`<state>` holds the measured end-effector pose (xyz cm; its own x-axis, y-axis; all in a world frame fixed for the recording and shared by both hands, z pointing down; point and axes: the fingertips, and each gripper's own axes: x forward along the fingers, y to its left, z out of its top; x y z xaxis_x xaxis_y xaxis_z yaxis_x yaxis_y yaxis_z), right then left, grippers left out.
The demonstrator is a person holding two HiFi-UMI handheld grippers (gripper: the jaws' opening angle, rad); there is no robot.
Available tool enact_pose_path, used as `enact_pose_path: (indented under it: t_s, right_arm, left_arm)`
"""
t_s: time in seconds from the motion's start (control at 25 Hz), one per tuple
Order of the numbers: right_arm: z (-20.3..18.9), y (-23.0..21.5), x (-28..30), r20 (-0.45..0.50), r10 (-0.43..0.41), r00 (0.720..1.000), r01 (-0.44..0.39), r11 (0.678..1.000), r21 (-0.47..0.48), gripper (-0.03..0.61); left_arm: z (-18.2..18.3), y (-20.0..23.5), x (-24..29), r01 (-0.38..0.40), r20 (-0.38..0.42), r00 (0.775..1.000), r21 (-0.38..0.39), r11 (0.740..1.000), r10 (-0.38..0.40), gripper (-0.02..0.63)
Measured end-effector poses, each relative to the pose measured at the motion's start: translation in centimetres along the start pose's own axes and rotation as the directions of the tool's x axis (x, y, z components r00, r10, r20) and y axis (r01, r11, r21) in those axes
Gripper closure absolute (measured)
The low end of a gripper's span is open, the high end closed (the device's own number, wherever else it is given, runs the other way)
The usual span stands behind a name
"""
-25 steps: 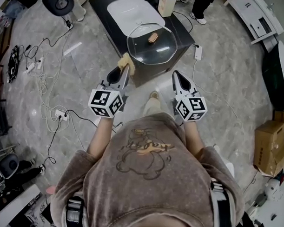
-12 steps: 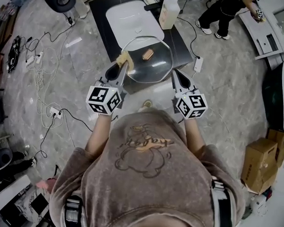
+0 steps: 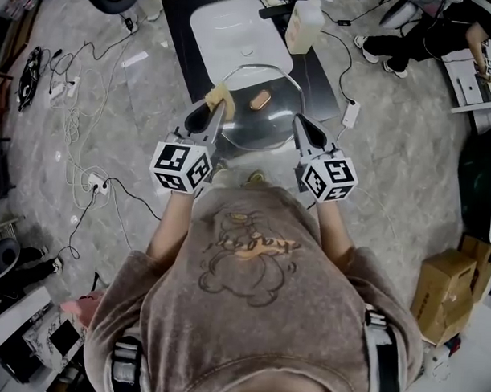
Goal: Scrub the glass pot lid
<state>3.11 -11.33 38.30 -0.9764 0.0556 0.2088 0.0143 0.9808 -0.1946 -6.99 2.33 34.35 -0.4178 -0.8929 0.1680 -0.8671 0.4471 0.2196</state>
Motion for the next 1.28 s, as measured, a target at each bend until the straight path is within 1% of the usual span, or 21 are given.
enact_pose_path:
  t_s: [0.2,0.32,0.52,0.76,0.84,0.88,0.96,1.04,1.2,1.28]
  right_arm:
    - [-0.2,0.1,2.0,-0.006,-0.023,1.0,0.023,1.0,0.009,0.588]
    - [0.0,0.3,3.4,-0.004,-0.055,0.998,0.055,0.998,0.015,0.588]
    - [0.4,1.1,5.1,0.005,-0.135,0.991,0.135,0.99,0.039,0.588]
    - [-0.3,1.4,6.9,-0.02,-0.21,0.978,0.21,0.976,0.055,0.586]
    - [-0.8,1.4,7.4,-0.046,-0.226,0.973,0.228,0.972,0.058,0.538]
    - [-1.1,1.4,7.7,-0.058,-0.23,0.971,0.233,0.97,0.061,0.503]
    - [-1.5,1.3,8.2,-0.079,-0.242,0.967,0.247,0.967,0.067,0.464]
    - [-2.0,1.0,8.7,-0.098,-0.256,0.962,0.264,0.961,0.077,0.411]
    - [-3.7,0.4,10.1,-0.158,-0.274,0.949,0.291,0.951,0.1,0.269]
    - [-4.3,0.3,10.9,-0.177,-0.274,0.945,0.294,0.951,0.098,0.243]
  left_arm:
    - [0.5,1.7,1.5,0.035,-0.011,0.999,0.011,0.999,-0.035,0.545]
    - [0.9,2.9,2.5,0.073,-0.024,0.997,0.018,0.997,-0.072,0.545]
    - [1.7,4.3,3.7,0.166,-0.059,0.985,0.043,0.985,-0.163,0.545]
    - [1.8,5.4,5.2,0.244,-0.077,0.968,0.047,0.969,-0.24,0.545]
    - [1.8,5.6,5.6,0.267,-0.084,0.961,0.046,0.963,-0.262,0.545]
    - [1.8,5.6,5.8,0.277,-0.087,0.958,0.046,0.96,-0.272,0.545]
    - [1.8,5.6,6.1,0.295,-0.096,0.952,0.045,0.954,-0.29,0.545]
    - [1.7,5.7,6.5,0.311,-0.104,0.947,0.045,0.949,-0.305,0.545]
    - [1.6,6.1,7.3,0.335,-0.118,0.937,0.043,0.941,-0.328,0.545]
    - [1.5,6.2,7.7,0.344,-0.123,0.933,0.042,0.938,-0.337,0.545]
